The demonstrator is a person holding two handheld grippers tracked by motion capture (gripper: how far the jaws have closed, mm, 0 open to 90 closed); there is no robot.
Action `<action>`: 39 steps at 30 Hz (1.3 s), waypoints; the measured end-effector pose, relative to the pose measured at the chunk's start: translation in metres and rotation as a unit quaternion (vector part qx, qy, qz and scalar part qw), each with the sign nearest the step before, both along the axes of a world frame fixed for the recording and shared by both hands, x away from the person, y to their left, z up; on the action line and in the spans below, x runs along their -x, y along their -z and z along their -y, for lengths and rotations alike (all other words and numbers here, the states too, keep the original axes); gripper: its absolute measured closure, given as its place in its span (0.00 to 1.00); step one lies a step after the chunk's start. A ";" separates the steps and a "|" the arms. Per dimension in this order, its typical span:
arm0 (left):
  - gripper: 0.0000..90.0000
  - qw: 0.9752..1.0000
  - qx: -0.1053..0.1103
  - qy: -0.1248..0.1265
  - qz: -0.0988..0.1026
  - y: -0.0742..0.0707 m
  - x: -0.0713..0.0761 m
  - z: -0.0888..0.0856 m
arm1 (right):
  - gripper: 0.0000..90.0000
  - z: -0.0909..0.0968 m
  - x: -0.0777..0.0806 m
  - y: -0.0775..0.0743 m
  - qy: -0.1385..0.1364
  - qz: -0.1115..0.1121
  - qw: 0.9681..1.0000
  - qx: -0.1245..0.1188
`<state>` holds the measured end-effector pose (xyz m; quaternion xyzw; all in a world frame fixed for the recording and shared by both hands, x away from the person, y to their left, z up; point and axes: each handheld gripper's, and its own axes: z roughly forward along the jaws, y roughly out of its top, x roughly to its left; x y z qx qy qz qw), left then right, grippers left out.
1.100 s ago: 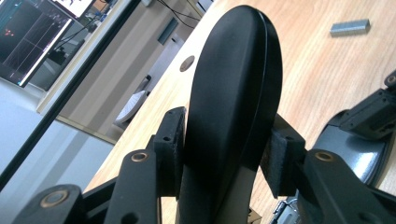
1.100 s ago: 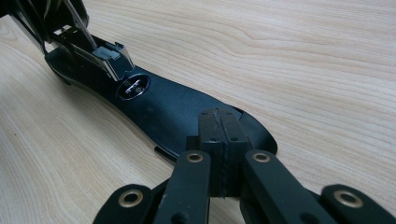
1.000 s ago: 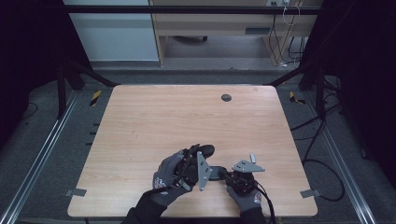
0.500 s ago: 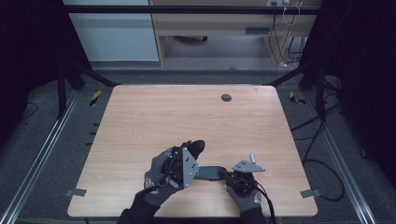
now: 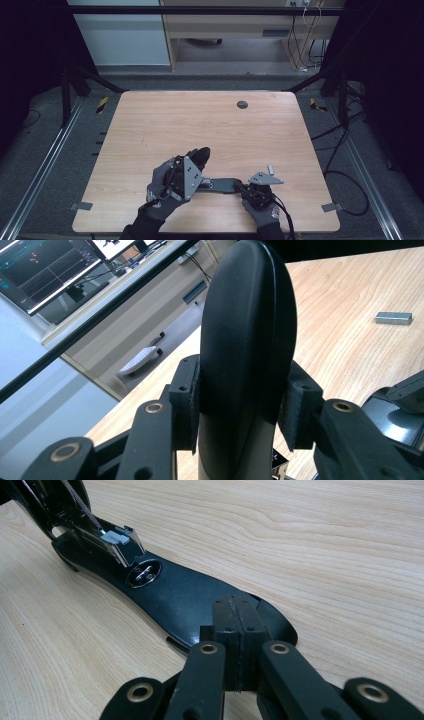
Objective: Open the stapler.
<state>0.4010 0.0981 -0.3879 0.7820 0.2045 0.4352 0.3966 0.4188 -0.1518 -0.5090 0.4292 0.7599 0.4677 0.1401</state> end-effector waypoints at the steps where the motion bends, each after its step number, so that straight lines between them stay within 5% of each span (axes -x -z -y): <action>1: 0.64 1.000 0.002 -0.001 0.000 0.000 0.000 -0.001 | 1.00 0.000 0.000 0.000 0.000 0.000 1.000 0.000; 24: 0.65 0.998 0.062 -0.013 -0.010 -0.008 0.000 -0.032 | 1.00 -0.001 0.000 0.000 -0.004 -0.001 1.000 -0.002; 39: 0.65 0.993 0.116 -0.020 -0.021 -0.010 0.000 -0.057 | 1.00 -0.001 0.000 0.000 -0.004 -0.002 1.000 -0.004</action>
